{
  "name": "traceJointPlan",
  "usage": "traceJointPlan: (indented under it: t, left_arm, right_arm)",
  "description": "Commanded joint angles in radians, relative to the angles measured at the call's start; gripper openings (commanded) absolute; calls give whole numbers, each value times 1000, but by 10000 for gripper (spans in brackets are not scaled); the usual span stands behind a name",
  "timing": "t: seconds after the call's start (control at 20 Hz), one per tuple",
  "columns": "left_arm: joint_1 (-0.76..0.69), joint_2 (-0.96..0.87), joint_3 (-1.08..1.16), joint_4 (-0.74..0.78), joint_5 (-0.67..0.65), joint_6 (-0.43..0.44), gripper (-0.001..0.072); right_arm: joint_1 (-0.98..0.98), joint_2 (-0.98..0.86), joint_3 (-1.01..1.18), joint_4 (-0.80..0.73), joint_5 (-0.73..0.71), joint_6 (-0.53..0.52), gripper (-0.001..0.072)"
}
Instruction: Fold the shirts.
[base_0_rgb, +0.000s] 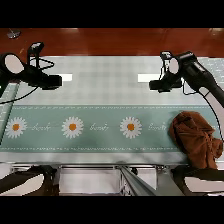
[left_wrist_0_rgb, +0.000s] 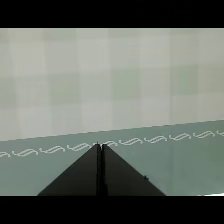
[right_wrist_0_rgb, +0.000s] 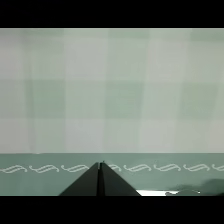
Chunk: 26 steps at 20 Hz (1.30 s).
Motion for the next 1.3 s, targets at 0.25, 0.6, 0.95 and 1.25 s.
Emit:
traceJointPlan:
  t: [0.25, 0.6, 0.95, 1.25]
  left_arm:
    - [1, -1, 0, 0, 0, 0, 28]
    - [1, -1, 0, 0, 0, 0, 28]
    - [-1, -10, 1, 1, 94, 0, 38]
    - [-3, 30, 8, -1, -95, 50, 703]
  right_arm:
    - [1, -1, 0, 0, 0, 0, 28]
    - [1, -1, 0, 0, 0, 0, 28]
    - [-4, 11, 40, -8, 1, -52, 387]
    - [-124, 276, 29, -183, 175, -106, 622]
